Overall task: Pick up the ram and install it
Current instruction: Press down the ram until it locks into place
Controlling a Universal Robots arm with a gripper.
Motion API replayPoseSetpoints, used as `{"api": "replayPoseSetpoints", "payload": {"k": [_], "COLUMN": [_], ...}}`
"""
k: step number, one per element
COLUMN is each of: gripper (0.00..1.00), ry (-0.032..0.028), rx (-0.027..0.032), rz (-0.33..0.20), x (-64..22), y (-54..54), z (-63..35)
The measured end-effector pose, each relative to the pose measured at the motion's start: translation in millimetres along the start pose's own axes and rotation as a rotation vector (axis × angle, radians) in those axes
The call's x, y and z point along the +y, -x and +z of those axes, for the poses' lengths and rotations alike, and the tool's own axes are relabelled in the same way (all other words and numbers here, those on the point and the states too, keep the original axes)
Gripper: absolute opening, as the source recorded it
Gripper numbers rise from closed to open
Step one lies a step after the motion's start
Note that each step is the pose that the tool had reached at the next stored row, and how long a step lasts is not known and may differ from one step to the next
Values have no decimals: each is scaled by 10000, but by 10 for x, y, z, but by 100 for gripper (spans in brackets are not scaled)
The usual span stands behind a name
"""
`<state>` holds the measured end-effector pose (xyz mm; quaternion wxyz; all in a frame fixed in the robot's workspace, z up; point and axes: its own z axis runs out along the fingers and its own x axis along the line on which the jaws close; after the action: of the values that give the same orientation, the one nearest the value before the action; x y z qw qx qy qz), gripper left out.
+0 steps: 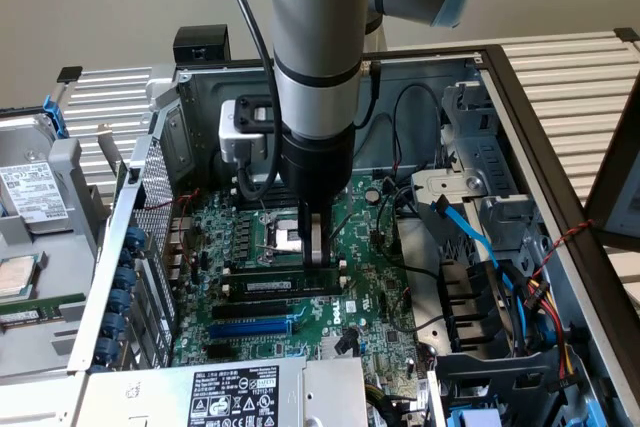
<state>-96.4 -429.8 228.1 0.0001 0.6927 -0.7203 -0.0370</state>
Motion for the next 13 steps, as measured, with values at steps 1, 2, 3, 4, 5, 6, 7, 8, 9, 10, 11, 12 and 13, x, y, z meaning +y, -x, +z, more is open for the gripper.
{"api": "replayPoseSetpoints", "payload": {"k": [1,2,3,4,5,6,7,8,9,10,11,12,13], "gripper": [11,11,11,11,11,11,11,11,11,11,11,11,11], "ry": [1,2,3,3,-1,-1,0,1,-1,0,1,1,1], "rx": [5,8,9,8,-10,-5,0,4,-1,1,1,1,1], "rz": [0,0,0,0,3,1,-3,-5,-5,-6,-5,-5,-6], "x": [0,0,1,1,8,22,43,79,123,168,213,260,305], "y": [0,-1,-1,-1,1,2,3,3,2,0,-1,-3,-5], "z": [2,3,2,2,-16,-57,-102,-137,-147,-146,-145,-142,-137]}}
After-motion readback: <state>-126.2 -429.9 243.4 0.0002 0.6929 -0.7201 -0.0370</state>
